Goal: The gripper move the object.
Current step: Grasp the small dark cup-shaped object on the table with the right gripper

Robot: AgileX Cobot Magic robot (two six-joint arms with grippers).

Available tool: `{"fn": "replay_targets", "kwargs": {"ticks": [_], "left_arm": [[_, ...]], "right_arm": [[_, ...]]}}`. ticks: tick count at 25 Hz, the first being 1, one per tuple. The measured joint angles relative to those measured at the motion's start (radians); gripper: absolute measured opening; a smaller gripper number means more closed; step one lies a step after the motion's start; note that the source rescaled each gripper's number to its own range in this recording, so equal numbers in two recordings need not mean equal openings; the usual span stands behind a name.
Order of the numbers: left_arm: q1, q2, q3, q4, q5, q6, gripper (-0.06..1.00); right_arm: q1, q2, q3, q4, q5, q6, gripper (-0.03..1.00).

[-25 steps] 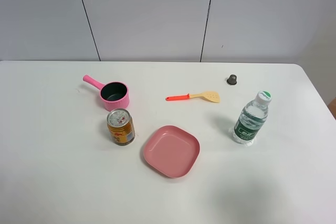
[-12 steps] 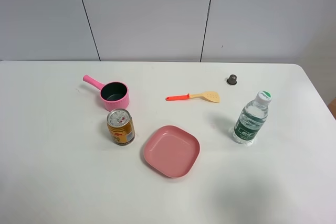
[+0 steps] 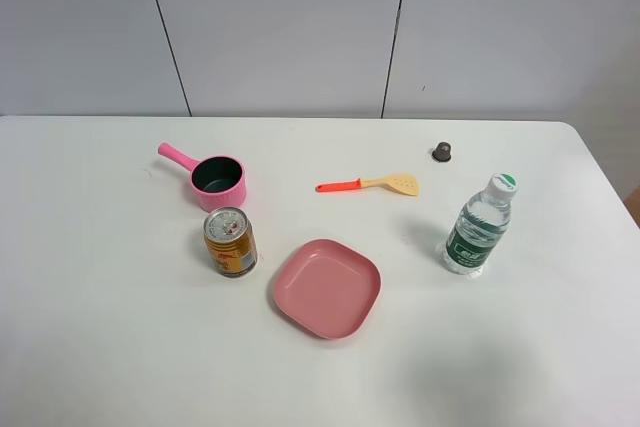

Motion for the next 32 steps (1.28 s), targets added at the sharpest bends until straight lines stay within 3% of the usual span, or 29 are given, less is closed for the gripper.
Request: {"fn": "replay_targets", "kwargs": {"ticks": [3,11,17,23,32], "left_arm": [[0.000,0.000,0.000,0.000,0.000,0.000,1.00],[0.000,0.000,0.000,0.001,0.000,0.000,1.00],[0.000,0.000,0.000,0.001,0.000,0.000,1.00],[0.000,0.000,0.000,0.001,0.000,0.000,1.00],[0.000,0.000,0.000,0.001,0.000,0.000,1.00]], "right_arm": [[0.000,0.000,0.000,0.000,0.000,0.000,0.99],[0.000,0.000,0.000,0.000,0.000,0.001,1.00],[0.000,0.023,-0.047,0.000,-0.002,0.113,1.00],[0.000,0.269,-0.185,-0.003,-0.050,0.136,1.00],[0.000,0.657,-0.419,-0.010,-0.154,0.074,1.00]]}}
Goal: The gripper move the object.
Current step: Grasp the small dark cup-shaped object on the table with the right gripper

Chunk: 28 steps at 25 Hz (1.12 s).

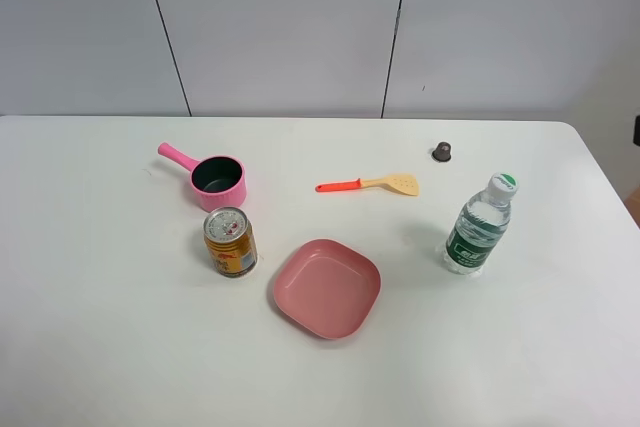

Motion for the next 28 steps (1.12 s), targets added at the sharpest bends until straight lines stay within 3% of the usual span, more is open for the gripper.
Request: {"fn": "replay_targets", "kwargs": {"ticks": [15,23,28], "left_arm": [[0.000,0.000,0.000,0.000,0.000,0.000,1.00],[0.000,0.000,0.000,0.000,0.000,0.000,1.00],[0.000,0.000,0.000,0.000,0.000,0.000,1.00]], "right_arm": [[-0.002,0.457,-0.244,0.068,-0.151,0.013,0.92],[-0.150,0.603,-0.273,0.181,-0.243,0.047,0.92],[-0.179,0.690,-0.273,0.202,-0.256,0.047,0.90]]}}
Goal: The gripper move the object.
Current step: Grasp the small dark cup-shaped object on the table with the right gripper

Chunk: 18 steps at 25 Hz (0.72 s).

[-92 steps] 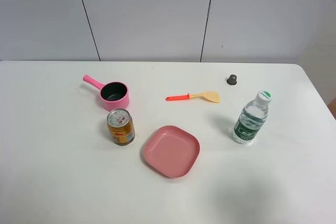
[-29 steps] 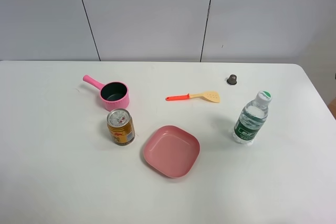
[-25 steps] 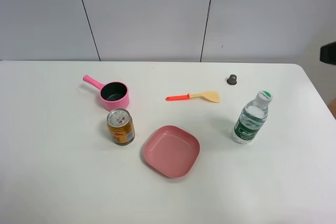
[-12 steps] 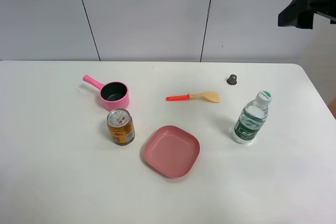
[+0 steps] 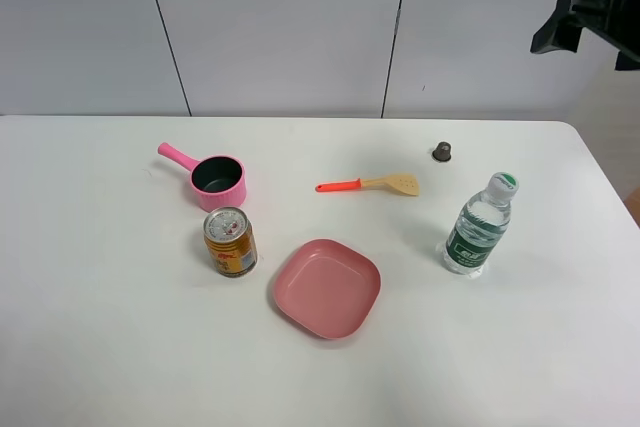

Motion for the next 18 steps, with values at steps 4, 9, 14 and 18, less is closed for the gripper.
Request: {"fn": "replay_targets", "kwargs": {"ticks": [4,9,14,18], "left_arm": [[0.000,0.000,0.000,0.000,0.000,0.000,1.00],[0.000,0.000,0.000,0.000,0.000,0.000,1.00],[0.000,0.000,0.000,0.000,0.000,0.000,1.00],[0.000,0.000,0.000,0.000,0.000,0.000,1.00]], "right_arm": [[-0.001,0.088,0.000,0.000,-0.013,-0.016,0.90],[-0.001,0.184,-0.013,0.000,-0.032,-0.036,0.90],[0.003,0.290,-0.125,-0.004,-0.002,-0.042,0.90],[0.026,0.382,-0.220,-0.011,0.036,-0.044,0.89]]}}
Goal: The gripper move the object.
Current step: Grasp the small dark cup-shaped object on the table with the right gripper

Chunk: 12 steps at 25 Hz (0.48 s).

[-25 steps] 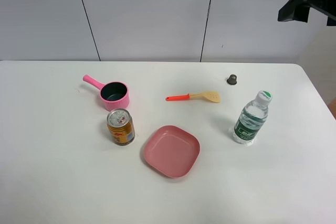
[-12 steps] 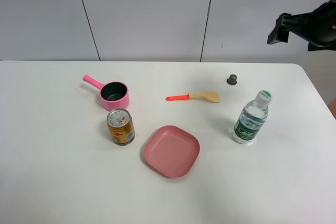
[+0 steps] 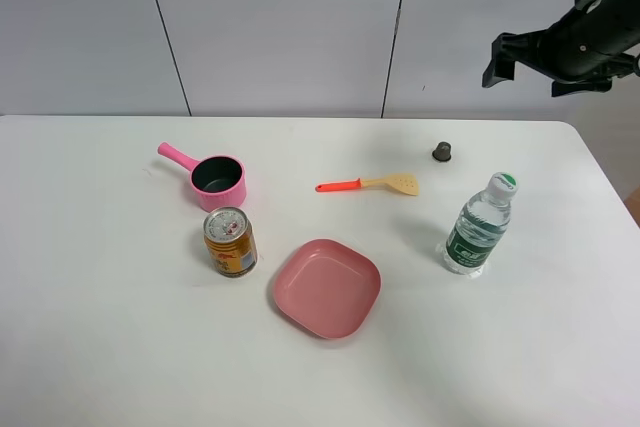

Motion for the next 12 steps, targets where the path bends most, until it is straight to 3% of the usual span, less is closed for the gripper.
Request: {"fn": "replay_targets", "kwargs": {"ticks": [12], "left_arm": [[0.000,0.000,0.000,0.000,0.000,0.000,1.00]], "right_arm": [[0.023,0.277,-0.270,-0.005,0.196,-0.006,0.86]]}}
